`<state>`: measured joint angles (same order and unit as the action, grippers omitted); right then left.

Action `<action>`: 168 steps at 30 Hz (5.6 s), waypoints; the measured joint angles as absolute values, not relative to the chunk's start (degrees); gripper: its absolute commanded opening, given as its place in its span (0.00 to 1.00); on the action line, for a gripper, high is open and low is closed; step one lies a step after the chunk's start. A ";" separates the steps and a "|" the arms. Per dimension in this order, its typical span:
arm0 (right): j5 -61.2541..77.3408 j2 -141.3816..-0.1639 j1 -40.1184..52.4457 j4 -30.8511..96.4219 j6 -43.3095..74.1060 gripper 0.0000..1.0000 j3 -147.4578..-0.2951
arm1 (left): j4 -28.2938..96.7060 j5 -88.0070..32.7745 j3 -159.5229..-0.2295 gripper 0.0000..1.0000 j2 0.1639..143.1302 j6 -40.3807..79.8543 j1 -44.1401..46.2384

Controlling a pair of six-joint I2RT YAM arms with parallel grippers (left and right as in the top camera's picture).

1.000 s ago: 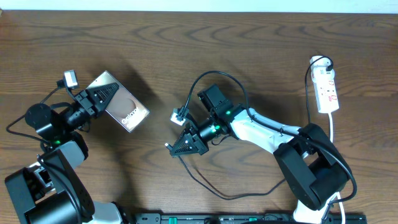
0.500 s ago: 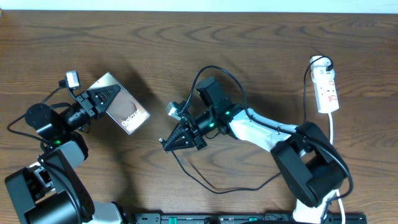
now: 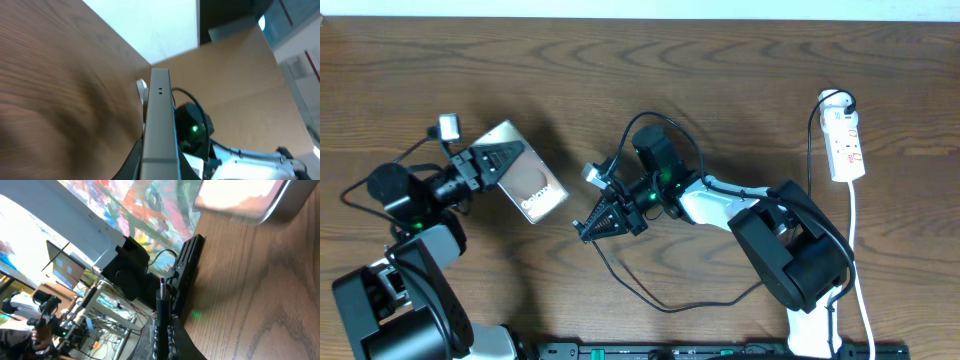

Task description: Plug charger to phone and switch on socket

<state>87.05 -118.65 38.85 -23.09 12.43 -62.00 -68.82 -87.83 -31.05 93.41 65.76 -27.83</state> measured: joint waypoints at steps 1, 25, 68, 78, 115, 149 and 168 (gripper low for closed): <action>87.02 -118.65 38.85 -23.29 12.95 0.01 -62.00 | -68.90 -88.09 -31.05 0.07 93.41 65.73 -27.09; 84.77 -118.65 38.85 -24.95 17.65 0.01 -62.00 | -69.30 -85.78 -31.05 0.07 93.41 65.60 -20.51; 83.99 -118.65 38.83 -26.04 18.92 0.01 -62.00 | -69.30 -85.91 -31.05 0.07 93.41 66.19 -20.51; 83.96 -118.65 38.41 -26.04 19.11 0.01 -62.00 | -69.30 -86.78 -31.05 0.07 93.41 66.19 -20.51; 83.99 -118.65 38.22 -25.98 20.60 0.01 -61.98 | -69.47 -85.60 -31.05 0.07 93.41 66.15 -19.00; 82.87 -118.67 37.85 -30.30 27.53 0.01 -61.41 | -69.49 -84.40 -31.05 0.07 93.41 65.10 -19.05; 79.66 -118.67 37.85 -39.94 39.13 0.01 -60.95 | -69.56 -80.23 -31.24 0.08 93.41 64.66 -19.07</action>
